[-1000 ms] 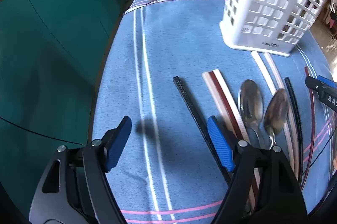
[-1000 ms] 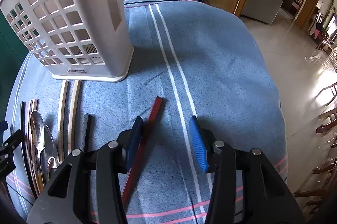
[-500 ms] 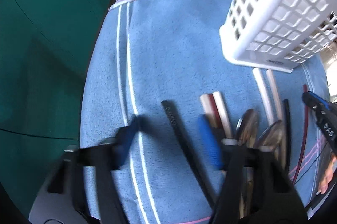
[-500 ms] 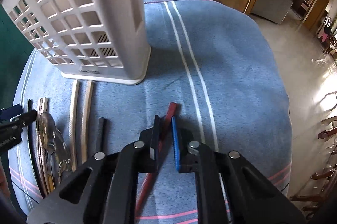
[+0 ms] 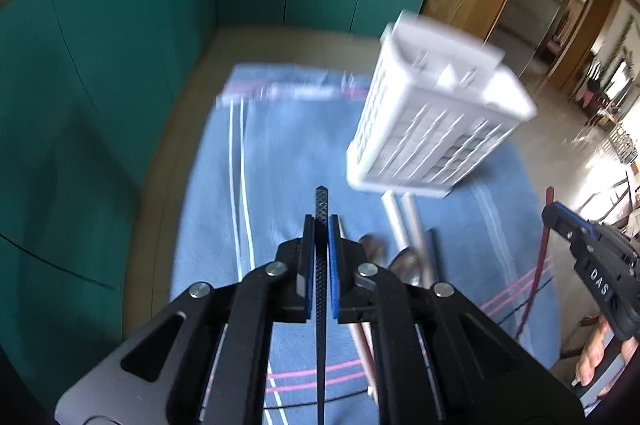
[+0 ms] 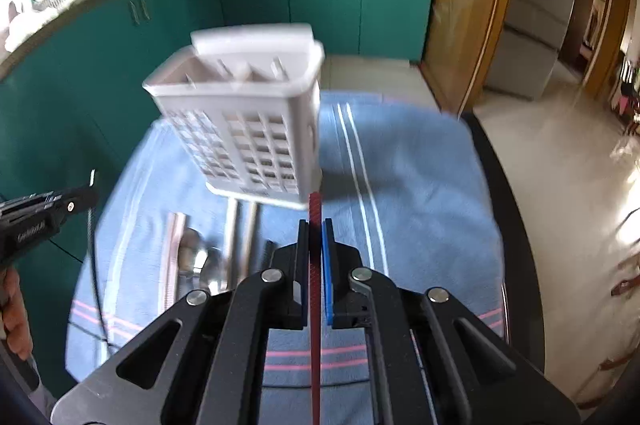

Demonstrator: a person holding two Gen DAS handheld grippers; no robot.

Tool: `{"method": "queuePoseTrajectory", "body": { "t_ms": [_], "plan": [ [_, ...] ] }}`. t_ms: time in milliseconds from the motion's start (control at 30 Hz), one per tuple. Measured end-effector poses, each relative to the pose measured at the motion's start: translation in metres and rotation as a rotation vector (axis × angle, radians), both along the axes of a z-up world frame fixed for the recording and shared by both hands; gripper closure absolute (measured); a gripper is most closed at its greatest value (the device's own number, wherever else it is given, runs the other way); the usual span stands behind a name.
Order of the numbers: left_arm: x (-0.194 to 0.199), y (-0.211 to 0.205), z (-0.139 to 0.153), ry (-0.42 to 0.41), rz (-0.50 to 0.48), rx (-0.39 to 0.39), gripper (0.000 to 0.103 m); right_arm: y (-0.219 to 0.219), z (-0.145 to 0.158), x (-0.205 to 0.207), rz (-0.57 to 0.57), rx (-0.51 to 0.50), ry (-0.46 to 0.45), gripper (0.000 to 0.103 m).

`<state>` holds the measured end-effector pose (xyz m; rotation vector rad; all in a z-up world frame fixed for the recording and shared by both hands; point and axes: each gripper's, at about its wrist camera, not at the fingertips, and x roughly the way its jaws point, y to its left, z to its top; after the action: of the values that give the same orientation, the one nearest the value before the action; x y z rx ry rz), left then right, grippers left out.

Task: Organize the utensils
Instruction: 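Lift the black chopstick with the left gripper and drop it into the white caddy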

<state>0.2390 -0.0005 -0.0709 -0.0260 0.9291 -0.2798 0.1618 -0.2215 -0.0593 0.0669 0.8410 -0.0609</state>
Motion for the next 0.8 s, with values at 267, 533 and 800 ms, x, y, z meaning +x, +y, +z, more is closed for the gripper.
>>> {"method": "queuePoseTrajectory", "body": {
  "t_ms": [267, 533, 800],
  "plan": [
    [-0.057, 0.009, 0.094, -0.263, 0.02, -0.046, 0.097, -0.003, 0.086, -0.059, 0.038, 0.052, -0.218, 0.096],
    [-0.045, 0.014, 0.193, -0.478, 0.01, -0.189, 0.097, -0.015, 0.179, -0.043, 0.059, 0.098, -0.454, 0.096],
    [-0.002, -0.009, 0.228, -0.612, 0.05, -0.292, 0.097, -0.032, 0.21, 0.008, -0.06, 0.094, -0.567, 0.096]
  ]
}}
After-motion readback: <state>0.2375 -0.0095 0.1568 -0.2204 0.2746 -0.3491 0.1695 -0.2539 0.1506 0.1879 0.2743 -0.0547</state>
